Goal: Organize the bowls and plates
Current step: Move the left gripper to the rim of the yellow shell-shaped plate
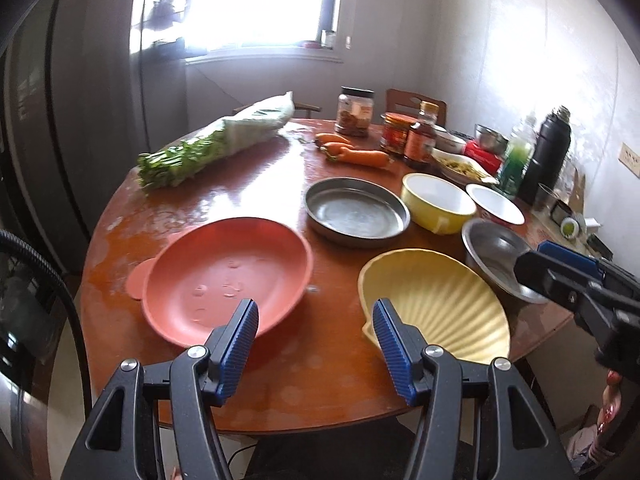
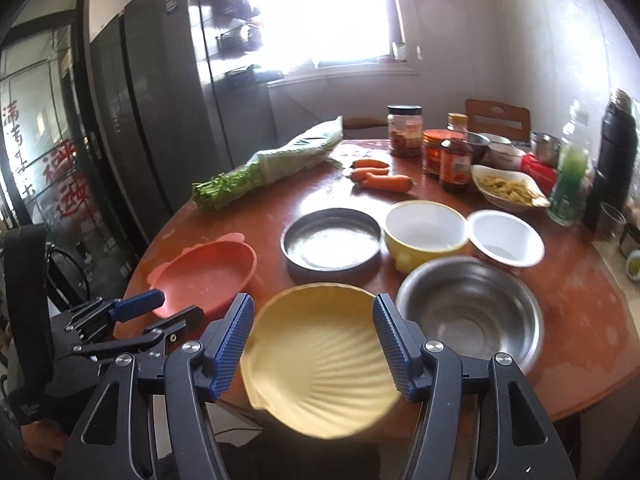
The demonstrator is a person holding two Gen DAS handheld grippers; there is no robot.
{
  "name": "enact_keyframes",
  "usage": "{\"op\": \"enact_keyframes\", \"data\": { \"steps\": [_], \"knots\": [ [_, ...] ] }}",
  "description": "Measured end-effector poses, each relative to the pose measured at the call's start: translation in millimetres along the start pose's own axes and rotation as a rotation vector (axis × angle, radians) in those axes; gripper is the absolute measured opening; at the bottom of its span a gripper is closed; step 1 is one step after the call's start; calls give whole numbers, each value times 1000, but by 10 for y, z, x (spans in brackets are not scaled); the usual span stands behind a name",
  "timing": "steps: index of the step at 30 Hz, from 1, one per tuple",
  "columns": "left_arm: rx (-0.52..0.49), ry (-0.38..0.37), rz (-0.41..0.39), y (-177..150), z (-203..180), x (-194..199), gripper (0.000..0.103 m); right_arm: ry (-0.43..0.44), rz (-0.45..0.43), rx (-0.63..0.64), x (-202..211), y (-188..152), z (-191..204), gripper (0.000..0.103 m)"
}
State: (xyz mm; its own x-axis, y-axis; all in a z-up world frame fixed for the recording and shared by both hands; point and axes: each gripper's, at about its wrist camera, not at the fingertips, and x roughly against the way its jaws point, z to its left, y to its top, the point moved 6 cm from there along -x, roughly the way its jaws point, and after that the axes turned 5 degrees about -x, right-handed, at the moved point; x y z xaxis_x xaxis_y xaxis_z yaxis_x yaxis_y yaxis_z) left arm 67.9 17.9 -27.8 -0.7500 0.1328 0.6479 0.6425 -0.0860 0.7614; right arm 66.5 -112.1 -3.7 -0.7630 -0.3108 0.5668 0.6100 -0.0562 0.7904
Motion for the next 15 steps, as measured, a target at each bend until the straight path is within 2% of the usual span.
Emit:
{"op": "enact_keyframes", "data": {
  "steps": [7,15],
  "knots": [
    [-44,-39,33,-10,-217,-147,59,-22,9,-32,115,-224,-214,64],
    [-71,-39,84,-69,-330,-364,59,-47,86,-56,12,-592,-383,64]
  ]
}}
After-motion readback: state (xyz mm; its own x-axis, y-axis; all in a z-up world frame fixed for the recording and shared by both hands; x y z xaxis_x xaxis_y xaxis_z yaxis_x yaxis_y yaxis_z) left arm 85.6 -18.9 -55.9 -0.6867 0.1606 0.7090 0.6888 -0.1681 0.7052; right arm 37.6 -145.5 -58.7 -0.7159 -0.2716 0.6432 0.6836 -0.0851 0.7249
